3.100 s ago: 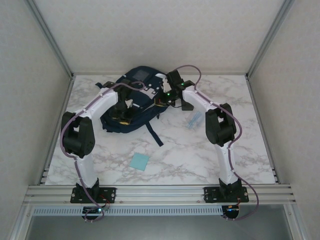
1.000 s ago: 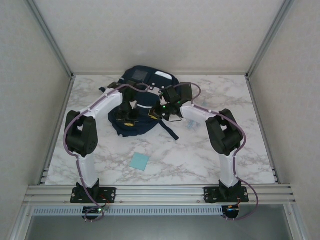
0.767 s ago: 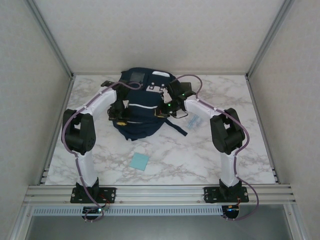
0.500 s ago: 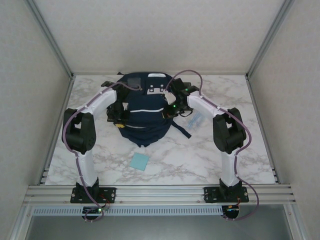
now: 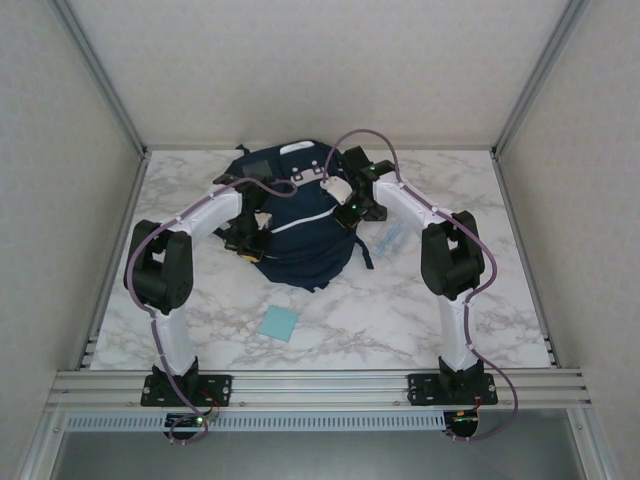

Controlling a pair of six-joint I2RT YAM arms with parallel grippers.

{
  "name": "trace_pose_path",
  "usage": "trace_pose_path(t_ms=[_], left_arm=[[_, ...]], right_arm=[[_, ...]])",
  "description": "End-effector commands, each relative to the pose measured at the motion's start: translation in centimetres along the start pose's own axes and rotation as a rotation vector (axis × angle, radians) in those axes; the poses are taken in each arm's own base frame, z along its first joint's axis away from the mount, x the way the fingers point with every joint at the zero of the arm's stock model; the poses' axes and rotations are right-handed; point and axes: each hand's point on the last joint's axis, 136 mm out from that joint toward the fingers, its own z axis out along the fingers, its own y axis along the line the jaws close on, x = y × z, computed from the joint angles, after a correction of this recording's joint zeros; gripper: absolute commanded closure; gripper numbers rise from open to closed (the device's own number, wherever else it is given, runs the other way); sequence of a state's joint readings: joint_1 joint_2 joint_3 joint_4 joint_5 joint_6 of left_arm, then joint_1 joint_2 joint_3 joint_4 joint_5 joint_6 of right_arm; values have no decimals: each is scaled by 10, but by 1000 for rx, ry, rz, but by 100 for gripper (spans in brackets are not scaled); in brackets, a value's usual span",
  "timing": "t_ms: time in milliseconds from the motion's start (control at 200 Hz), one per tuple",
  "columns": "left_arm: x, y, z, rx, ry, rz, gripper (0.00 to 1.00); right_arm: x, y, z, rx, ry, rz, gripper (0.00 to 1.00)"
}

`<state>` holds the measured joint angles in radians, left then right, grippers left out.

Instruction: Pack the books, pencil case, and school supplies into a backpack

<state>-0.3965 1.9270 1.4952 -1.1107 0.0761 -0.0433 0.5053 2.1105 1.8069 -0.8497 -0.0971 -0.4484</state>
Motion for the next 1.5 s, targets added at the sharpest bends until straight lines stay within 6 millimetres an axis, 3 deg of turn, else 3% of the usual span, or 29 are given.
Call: trace_pose_path(t_ms=[0, 195, 491, 746, 916, 966, 1066, 1221, 1276, 1376, 1497], left_arm=[[17, 47, 3, -183, 81, 19, 100], [-28, 88, -18, -380, -115, 68, 100], [-74, 125, -49, -353, -195, 82, 100], [-88, 166, -58, -531, -224, -11, 99], [-89, 198, -78, -749, -276, -151, 98], [-89, 200, -80, -757, -291, -190, 95], [-87, 206, -88, -786, -339, -299, 78], [-88, 205, -93, -760, -403, -413, 77], [-89, 202, -94, -736, -417, -437, 73], [-87, 195, -100, -673, -444, -475, 56], [-81, 177, -104, -549, -470, -509, 48]], right_arm=[[31, -59, -9, 186, 131, -134, 100], [30, -69, -14, 181, 113, -138, 100], [32, -63, -14, 152, 101, -154, 100], [32, -58, -12, 139, 78, -147, 100], [26, -53, -14, 120, 36, -116, 100], [24, -51, -15, 119, 18, -102, 100], [19, -48, -15, 116, -6, -84, 100], [17, -39, -10, 95, -12, -77, 100], [15, -36, -8, 91, -15, -68, 100], [8, -30, -9, 76, -37, -31, 100], [-6, -23, -15, 63, -84, 21, 100]])
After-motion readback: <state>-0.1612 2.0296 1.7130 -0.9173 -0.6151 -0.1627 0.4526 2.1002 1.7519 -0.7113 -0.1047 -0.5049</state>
